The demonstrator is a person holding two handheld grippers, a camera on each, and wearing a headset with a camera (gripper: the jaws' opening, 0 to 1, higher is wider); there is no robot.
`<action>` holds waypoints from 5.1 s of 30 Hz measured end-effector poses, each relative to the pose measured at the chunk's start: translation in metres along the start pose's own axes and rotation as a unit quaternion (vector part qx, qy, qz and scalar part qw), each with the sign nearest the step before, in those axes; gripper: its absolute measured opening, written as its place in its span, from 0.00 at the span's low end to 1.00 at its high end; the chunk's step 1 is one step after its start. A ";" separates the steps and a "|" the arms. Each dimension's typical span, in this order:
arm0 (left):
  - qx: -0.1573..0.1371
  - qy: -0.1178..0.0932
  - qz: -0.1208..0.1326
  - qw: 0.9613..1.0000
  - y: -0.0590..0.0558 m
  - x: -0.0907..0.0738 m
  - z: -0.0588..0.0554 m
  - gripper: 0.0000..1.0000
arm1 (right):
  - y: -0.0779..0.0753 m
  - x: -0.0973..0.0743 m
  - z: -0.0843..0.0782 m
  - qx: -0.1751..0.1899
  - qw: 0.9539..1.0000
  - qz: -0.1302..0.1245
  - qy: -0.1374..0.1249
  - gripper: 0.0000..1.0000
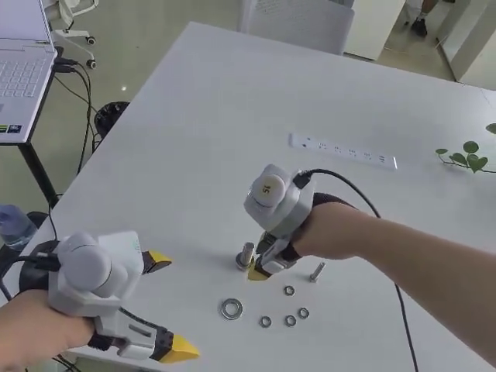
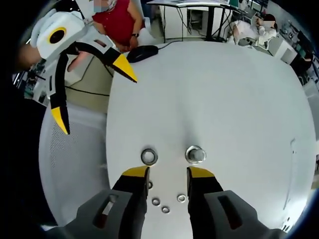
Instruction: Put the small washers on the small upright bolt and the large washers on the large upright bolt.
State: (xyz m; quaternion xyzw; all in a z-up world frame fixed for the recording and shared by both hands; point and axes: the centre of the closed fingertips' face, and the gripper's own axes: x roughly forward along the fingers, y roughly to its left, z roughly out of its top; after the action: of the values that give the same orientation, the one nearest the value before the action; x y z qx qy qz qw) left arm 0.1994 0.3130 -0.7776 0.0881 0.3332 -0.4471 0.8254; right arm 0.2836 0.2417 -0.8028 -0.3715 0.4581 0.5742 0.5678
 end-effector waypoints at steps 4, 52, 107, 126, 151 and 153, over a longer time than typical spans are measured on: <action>0.000 0.000 -0.001 1.000 -0.001 0.000 0.000 0.87 | 0.008 0.002 -0.001 -0.004 1.000 0.004 0.000 0.32; 0.003 0.000 -0.004 1.000 0.002 0.001 -0.002 0.87 | 0.033 0.064 -0.012 -0.016 1.000 -0.023 0.005 0.33; 0.001 0.006 0.001 1.000 0.005 -0.003 -0.010 0.85 | 0.038 0.085 -0.012 -0.019 0.998 -0.053 0.020 0.25; 0.000 0.010 0.000 1.000 0.007 -0.002 -0.010 0.83 | 0.038 0.084 -0.015 -0.057 0.997 -0.037 0.030 0.28; -0.002 0.003 0.002 1.000 0.007 -0.003 -0.006 0.82 | 0.035 0.083 -0.015 -0.080 0.996 -0.029 0.021 0.22; -0.001 0.004 0.003 1.000 0.008 -0.003 -0.006 0.82 | 0.034 0.084 -0.015 -0.079 0.996 -0.030 0.026 0.22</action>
State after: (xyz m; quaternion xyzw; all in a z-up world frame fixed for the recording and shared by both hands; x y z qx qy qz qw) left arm 0.2020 0.3223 -0.7814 0.0903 0.3363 -0.4440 0.8256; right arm 0.2414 0.2560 -0.8833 -0.4432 0.4149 0.5815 0.5415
